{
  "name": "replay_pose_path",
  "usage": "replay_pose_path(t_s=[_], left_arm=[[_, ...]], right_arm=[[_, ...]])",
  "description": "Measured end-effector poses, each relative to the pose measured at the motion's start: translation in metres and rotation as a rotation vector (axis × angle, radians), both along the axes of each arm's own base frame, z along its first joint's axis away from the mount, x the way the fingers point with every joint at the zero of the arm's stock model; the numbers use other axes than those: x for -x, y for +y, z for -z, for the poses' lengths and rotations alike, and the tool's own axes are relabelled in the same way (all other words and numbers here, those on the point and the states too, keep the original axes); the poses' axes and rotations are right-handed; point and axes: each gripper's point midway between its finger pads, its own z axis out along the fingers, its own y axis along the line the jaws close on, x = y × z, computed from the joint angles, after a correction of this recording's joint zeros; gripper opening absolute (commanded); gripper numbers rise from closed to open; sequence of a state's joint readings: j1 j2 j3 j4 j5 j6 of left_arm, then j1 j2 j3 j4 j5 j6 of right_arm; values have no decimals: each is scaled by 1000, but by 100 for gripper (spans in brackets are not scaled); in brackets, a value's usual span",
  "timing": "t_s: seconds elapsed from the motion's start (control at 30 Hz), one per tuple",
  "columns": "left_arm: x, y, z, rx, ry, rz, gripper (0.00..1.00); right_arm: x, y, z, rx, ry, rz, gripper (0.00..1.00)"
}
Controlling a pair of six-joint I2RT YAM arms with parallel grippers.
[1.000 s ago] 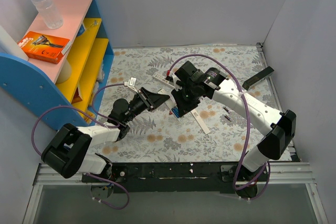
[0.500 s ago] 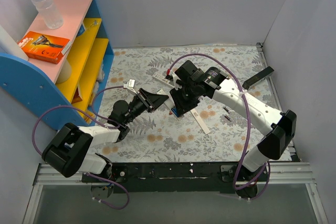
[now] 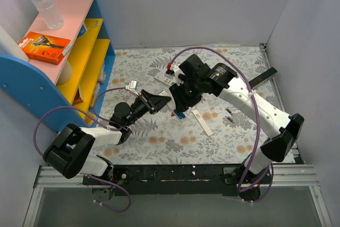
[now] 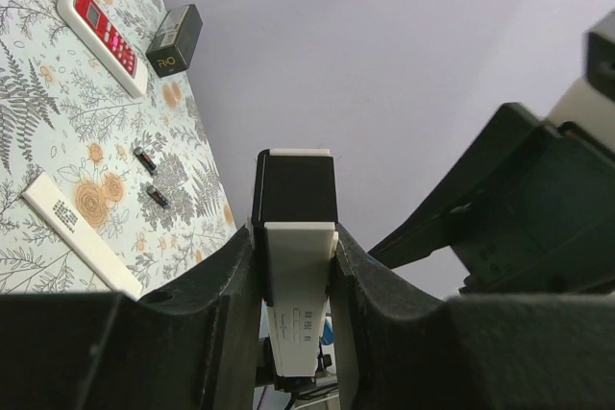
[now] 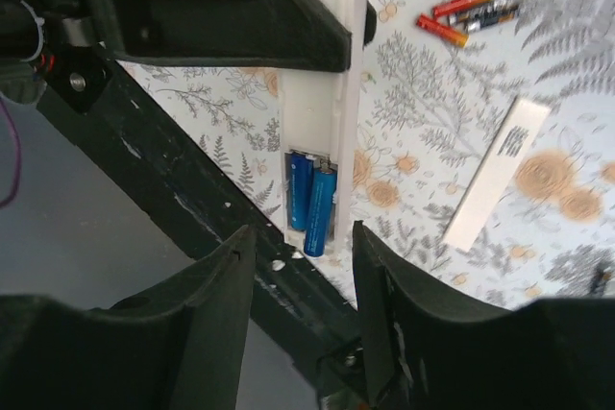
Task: Load the batteries into the remote control
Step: Load the battery into the remote control.
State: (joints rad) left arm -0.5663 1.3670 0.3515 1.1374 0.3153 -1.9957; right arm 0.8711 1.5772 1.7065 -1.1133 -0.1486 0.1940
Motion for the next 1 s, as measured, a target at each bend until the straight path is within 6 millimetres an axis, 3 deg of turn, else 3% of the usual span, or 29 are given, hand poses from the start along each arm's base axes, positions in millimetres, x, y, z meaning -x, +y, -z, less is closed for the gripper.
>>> replay_pose_path(t_s=[0.23,0.43,0.57,1.0], left_arm=[[3,-1,1,-4,4,16,0],[7,-5,3,-19,19,50,0],[9,-7,-1,-22,18,69,0],[14,-14,-14,-22,-1,129,0]], right_arm=[[5,-6,-25,-81,-180,-242,51],[33,-35,-20,-142,-395,-534,49],[40,-42,-19,-176,-537,-680,46],[33,-28,-21,-187,-688,-862,40]])
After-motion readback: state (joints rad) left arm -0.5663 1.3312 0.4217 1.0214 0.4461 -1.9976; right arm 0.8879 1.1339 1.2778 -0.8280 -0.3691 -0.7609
